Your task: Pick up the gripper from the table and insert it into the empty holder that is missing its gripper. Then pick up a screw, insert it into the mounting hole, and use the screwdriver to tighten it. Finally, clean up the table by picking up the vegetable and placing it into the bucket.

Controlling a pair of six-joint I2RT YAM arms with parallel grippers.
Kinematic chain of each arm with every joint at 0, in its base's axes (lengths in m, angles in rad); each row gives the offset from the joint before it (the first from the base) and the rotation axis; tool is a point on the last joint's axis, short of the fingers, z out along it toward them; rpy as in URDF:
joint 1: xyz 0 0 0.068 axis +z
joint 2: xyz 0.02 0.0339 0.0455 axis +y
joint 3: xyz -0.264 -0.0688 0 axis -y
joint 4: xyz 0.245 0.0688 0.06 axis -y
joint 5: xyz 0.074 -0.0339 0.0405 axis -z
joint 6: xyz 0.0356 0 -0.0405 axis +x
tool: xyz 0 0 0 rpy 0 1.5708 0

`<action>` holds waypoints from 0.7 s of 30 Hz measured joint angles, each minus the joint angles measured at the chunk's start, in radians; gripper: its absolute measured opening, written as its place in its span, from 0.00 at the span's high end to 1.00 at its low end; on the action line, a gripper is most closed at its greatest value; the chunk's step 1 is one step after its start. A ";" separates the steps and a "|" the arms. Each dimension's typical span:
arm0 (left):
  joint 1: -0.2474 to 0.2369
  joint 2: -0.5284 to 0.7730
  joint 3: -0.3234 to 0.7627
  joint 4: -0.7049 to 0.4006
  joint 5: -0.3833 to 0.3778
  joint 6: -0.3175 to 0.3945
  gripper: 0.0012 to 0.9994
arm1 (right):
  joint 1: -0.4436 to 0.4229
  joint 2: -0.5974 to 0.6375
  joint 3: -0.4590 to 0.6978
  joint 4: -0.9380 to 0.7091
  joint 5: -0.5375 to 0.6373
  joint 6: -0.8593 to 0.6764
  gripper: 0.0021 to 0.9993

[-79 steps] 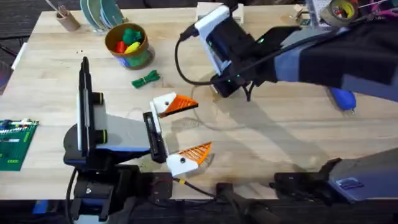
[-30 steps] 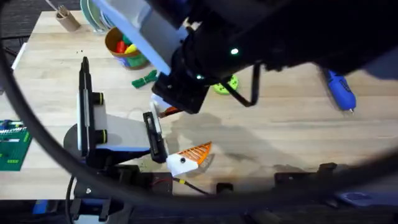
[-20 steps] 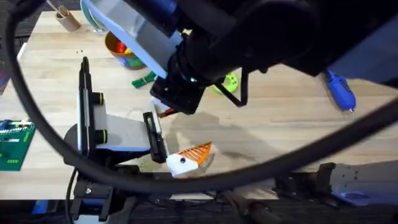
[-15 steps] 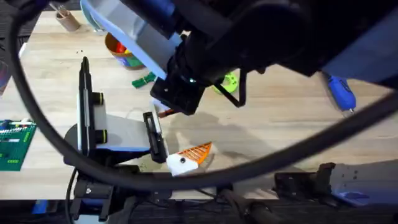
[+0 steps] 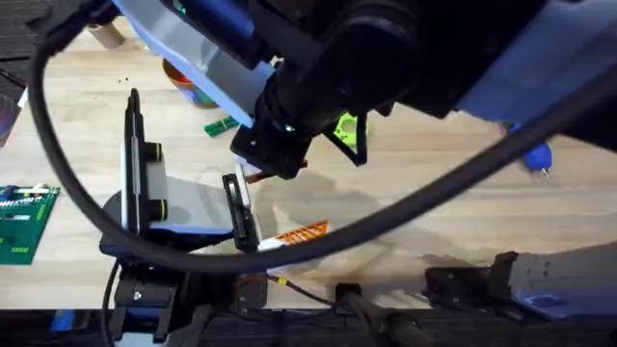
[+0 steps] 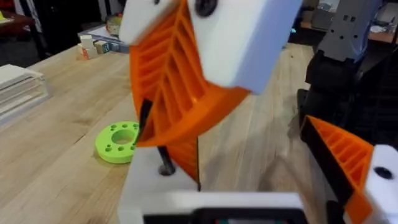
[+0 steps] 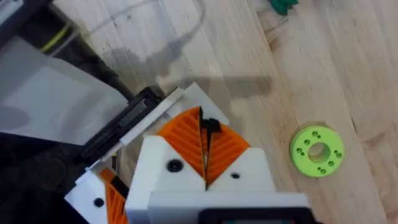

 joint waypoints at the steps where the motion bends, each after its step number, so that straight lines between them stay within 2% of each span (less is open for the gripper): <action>1: 0.000 0.000 0.000 0.000 0.000 0.000 0.01 | 0.000 0.000 0.000 0.000 0.000 0.000 0.99; 21: 0.000 0.000 0.000 0.006 0.000 0.003 0.01 | 0.000 0.013 0.000 0.014 -0.001 0.001 0.99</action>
